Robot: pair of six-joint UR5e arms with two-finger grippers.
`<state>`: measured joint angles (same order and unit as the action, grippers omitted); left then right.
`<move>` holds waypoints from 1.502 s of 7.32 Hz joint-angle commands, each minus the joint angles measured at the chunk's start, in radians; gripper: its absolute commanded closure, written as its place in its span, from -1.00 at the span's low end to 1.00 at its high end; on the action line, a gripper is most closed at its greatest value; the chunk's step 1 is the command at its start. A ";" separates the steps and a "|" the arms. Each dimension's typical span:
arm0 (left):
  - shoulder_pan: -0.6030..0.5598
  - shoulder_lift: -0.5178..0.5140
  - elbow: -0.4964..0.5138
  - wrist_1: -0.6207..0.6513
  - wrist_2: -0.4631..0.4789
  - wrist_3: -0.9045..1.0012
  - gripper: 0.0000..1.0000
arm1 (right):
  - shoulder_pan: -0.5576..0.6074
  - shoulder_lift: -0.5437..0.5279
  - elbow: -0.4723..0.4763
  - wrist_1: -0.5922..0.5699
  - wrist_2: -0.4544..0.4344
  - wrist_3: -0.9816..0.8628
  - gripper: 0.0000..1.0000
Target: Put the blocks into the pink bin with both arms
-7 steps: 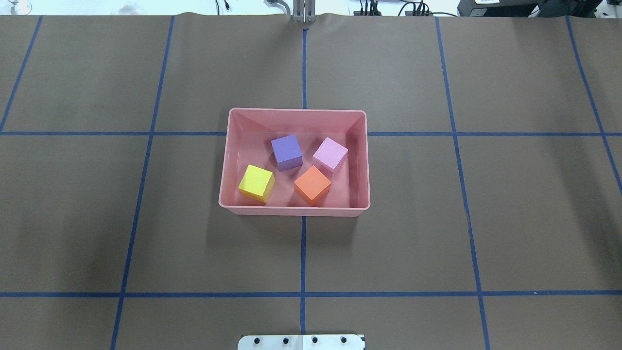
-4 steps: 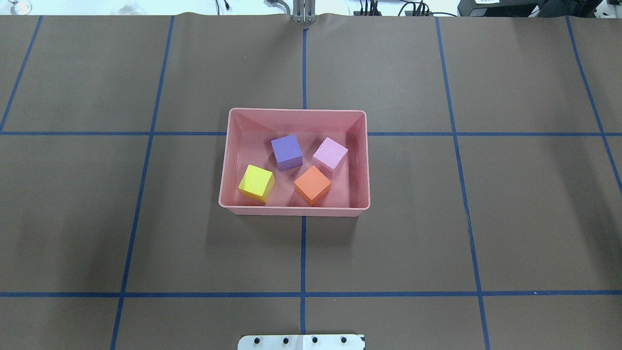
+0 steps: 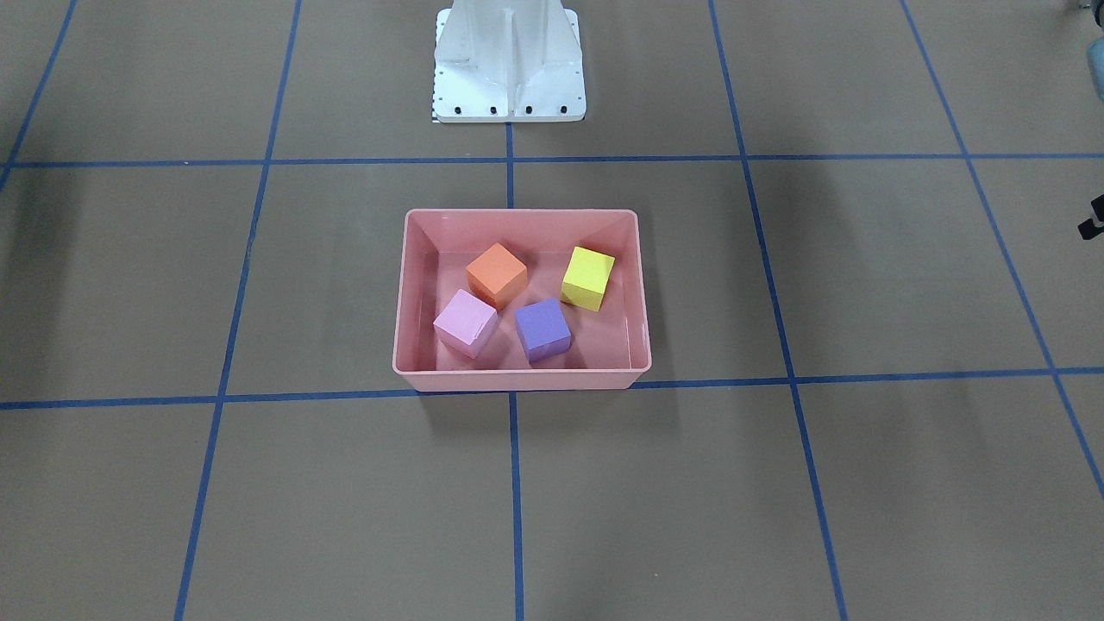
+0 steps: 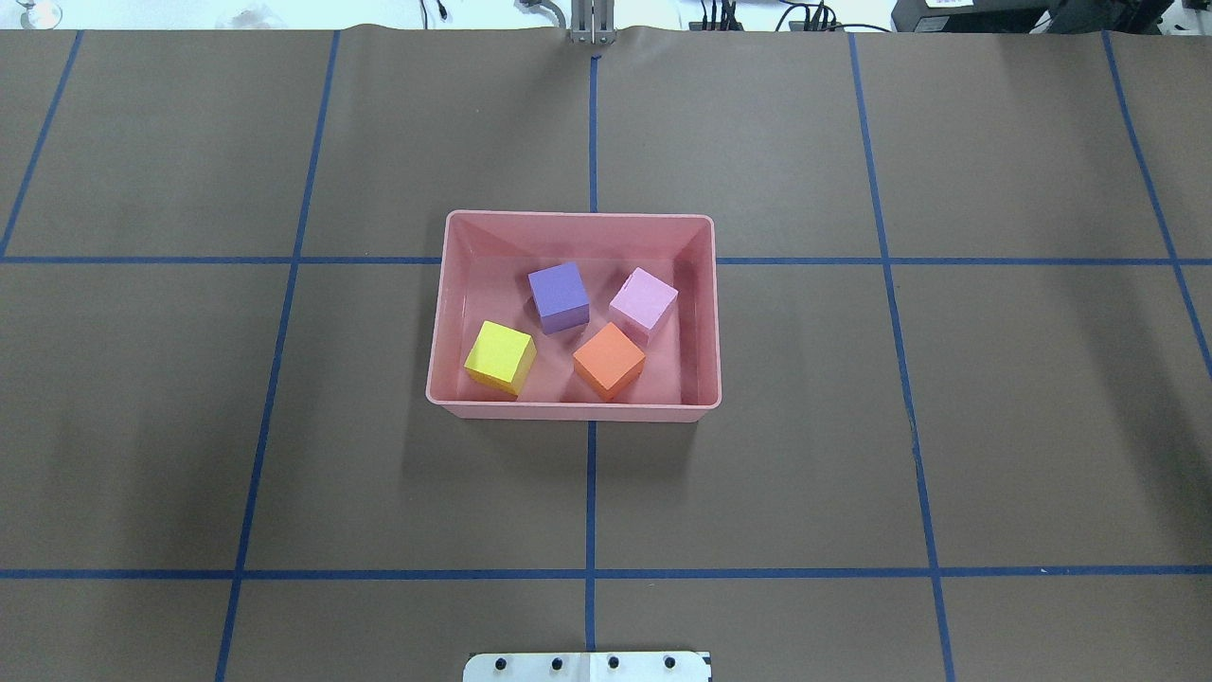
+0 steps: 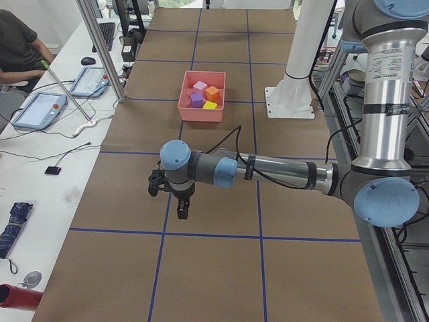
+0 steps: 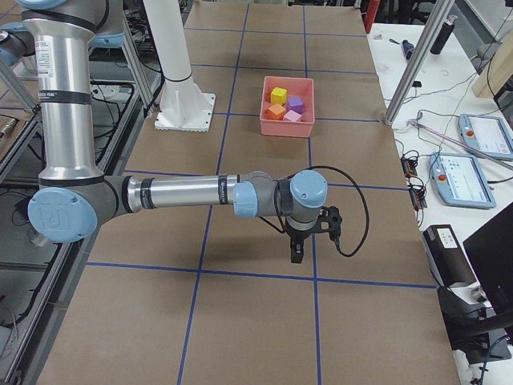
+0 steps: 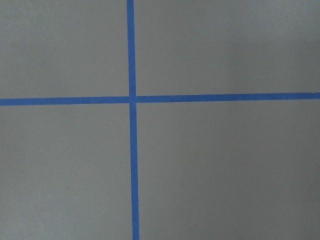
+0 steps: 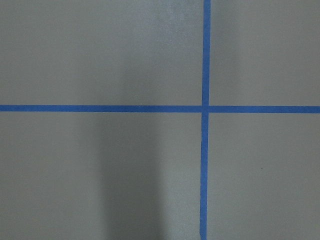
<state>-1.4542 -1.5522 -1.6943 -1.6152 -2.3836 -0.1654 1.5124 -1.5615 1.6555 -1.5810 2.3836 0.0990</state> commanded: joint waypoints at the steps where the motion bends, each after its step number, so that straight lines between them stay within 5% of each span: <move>1: -0.003 0.003 0.007 0.014 -0.002 -0.003 -1.00 | -0.008 0.009 0.000 -0.017 -0.006 0.001 -0.99; 3: -0.012 0.000 0.007 0.011 -0.061 -0.107 -1.00 | -0.014 0.015 0.001 -0.070 -0.009 -0.001 -0.99; 7: -0.026 -0.020 0.054 0.020 0.067 0.031 -1.00 | -0.014 0.015 -0.002 -0.090 -0.009 -0.001 -0.99; 11: -0.072 -0.023 0.067 0.021 0.058 0.038 -1.00 | -0.011 0.015 0.003 -0.090 -0.007 -0.001 -0.99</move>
<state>-1.5214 -1.5776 -1.6120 -1.5926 -2.3249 -0.1130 1.5008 -1.5463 1.6578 -1.6711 2.3759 0.0982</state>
